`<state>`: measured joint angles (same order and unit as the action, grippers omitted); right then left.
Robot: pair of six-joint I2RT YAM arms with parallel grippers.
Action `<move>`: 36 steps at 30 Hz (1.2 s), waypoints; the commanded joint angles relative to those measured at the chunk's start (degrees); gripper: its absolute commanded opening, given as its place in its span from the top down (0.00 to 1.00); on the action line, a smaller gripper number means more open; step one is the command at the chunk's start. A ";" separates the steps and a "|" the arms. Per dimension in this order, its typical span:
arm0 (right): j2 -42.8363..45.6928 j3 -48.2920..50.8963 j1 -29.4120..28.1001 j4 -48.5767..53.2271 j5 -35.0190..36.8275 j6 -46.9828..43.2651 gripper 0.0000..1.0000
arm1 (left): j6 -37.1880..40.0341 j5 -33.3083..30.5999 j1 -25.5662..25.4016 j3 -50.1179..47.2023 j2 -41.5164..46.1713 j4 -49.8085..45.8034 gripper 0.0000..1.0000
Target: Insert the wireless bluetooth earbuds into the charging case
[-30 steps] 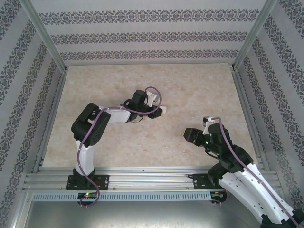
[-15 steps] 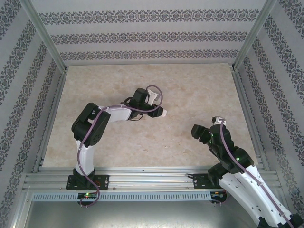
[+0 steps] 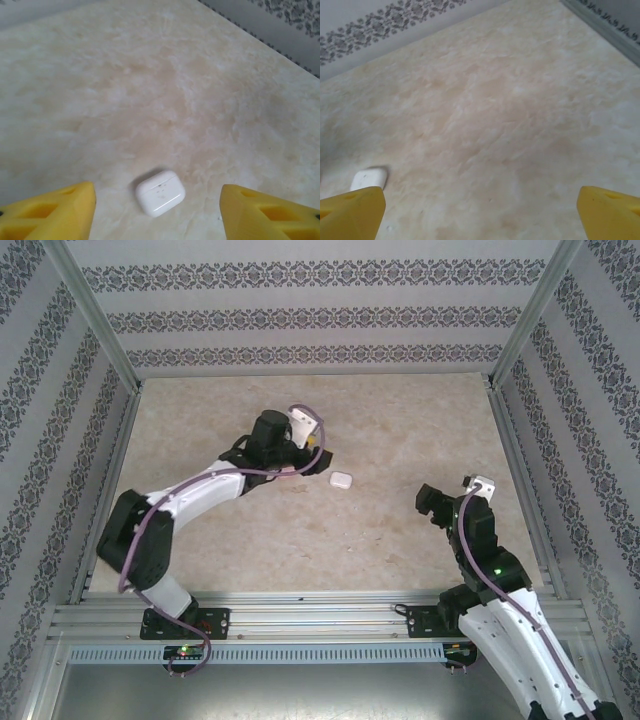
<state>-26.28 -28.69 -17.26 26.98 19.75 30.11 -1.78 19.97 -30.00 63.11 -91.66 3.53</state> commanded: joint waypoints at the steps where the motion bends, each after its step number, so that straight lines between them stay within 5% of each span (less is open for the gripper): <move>1: -2.04 1.40 3.00 -5.67 0.49 -3.09 0.02 | 4.33 -5.06 3.37 -3.91 6.67 -3.57 0.33; 10: -10.02 4.84 10.23 -19.01 -1.58 -10.56 0.02 | 5.87 -10.64 14.02 -15.30 22.71 -3.88 0.15; 12: -10.67 7.59 10.92 -25.89 -2.18 -14.73 0.02 | 5.83 -11.21 16.40 -17.56 24.78 -3.48 0.00; 16: -13.60 13.15 13.08 -39.55 -4.60 -20.83 0.02 | 5.28 -11.90 21.20 -22.08 27.95 -0.40 0.00; 24: -24.90 13.13 15.93 -49.74 -9.92 -24.30 0.02 | 3.35 -14.95 28.89 -29.82 27.30 10.91 0.00; 28: -30.70 12.24 16.28 -54.08 -11.11 -24.14 0.02 | 4.43 -16.44 30.52 -38.17 26.95 25.29 0.00; 36: -44.23 11.18 17.18 -66.20 -14.88 -24.78 0.02 | 6.84 -11.37 30.82 -42.47 23.56 31.81 0.00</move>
<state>-67.40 -16.01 -1.04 -31.55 8.01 6.59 2.90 6.31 0.14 21.93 -67.55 26.94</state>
